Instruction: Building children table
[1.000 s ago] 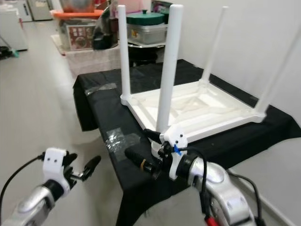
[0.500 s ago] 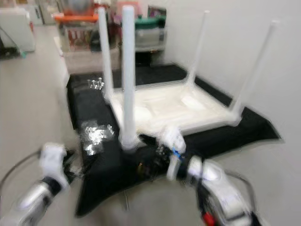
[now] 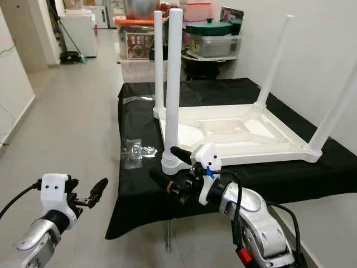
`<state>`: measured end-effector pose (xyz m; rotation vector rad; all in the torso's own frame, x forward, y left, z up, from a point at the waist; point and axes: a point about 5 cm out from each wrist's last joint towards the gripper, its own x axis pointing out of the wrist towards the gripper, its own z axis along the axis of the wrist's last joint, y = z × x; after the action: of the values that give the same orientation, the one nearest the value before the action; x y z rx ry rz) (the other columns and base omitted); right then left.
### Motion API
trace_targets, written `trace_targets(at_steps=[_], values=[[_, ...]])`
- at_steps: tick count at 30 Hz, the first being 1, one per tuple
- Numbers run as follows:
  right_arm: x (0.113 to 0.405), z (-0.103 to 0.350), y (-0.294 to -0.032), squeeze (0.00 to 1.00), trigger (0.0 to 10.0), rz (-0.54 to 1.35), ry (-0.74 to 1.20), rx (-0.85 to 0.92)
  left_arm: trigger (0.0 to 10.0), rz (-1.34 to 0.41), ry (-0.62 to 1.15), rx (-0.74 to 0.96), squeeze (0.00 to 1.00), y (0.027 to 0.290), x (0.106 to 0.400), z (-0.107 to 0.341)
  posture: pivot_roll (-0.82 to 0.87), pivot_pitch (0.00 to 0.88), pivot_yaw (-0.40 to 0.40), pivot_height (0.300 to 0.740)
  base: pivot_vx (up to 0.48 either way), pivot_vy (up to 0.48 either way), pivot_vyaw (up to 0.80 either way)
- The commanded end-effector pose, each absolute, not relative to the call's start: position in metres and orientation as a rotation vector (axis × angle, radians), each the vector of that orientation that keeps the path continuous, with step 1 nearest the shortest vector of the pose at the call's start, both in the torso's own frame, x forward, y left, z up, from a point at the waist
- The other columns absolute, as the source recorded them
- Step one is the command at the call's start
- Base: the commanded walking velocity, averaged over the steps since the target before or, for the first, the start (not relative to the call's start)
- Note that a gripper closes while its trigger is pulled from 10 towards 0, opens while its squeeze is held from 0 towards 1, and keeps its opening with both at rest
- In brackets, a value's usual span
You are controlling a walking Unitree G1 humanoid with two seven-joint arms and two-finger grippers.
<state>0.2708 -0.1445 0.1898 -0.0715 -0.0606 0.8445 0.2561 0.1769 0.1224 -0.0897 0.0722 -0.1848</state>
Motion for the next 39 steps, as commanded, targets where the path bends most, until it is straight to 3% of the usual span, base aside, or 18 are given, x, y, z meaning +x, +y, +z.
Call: trace_targets(at_steps=[1,7,19,21,25,26,30,32,36,39], values=[[0.274,0.190,-0.147,0.00,10.0,0.809,-0.070,-0.066,10.0,-0.178,0.069,-0.074,0.00,0.177,0.258,0.122,0.04,0.000,-0.031,0.740,0.000,0.000,0.00],[0.276,0.192,-0.147,0.00,10.0,0.683,-0.138,-0.073,10.0,-0.172,0.065,-0.059,0.00,0.176,0.256,0.123,0.04,0.000,-0.028,0.740,0.000,0.000,0.00],[0.276,0.190,-0.156,0.00,10.0,0.682,-0.124,-0.093,10.0,-0.171,0.041,-0.076,0.00,0.175,0.258,0.125,0.04,0.000,-0.026,0.740,0.000,0.000,0.00],[0.283,0.196,-0.163,0.00,10.0,0.608,-0.165,-0.092,10.0,-0.165,0.019,-0.073,0.00,0.175,0.258,0.128,0.04,0.000,-0.026,0.740,0.000,0.000,0.00],[0.306,0.216,-0.199,0.00,10.0,0.228,-0.262,-0.024,10.0,-0.142,-0.036,-0.096,0.00,0.179,0.258,0.137,0.04,0.000,-0.028,0.740,0.120,0.000,0.00],[0.307,0.216,-0.203,0.00,10.0,0.212,-0.264,-0.002,10.0,-0.143,-0.039,-0.096,0.00,0.179,0.258,0.138,0.04,0.000,-0.029,0.740,0.244,0.000,0.00],[0.305,0.215,-0.200,0.00,10.0,0.275,-0.256,0.006,10.0,-0.152,-0.041,-0.100,0.00,0.178,0.257,0.138,0.05,0.000,-0.027,0.740,0.246,0.000,0.00],[0.297,0.216,-0.187,0.00,10.0,0.457,-0.254,0.003,10.0,-0.165,-0.039,-0.101,0.00,0.176,0.257,0.138,0.05,0.000,-0.030,0.740,0.000,0.000,0.00],[0.295,0.220,-0.182,0.00,10.0,0.612,-0.245,-0.036,10.0,-0.178,-0.036,-0.102,0.00,0.174,0.257,0.137,0.05,0.000,-0.033,0.740,0.000,0.000,0.00],[0.300,0.226,-0.184,0.00,10.0,0.633,-0.250,-0.065,10.0,-0.183,-0.039,-0.101,0.00,0.173,0.257,0.137,0.05,0.000,-0.041,0.740,0.000,0.000,0.00]])
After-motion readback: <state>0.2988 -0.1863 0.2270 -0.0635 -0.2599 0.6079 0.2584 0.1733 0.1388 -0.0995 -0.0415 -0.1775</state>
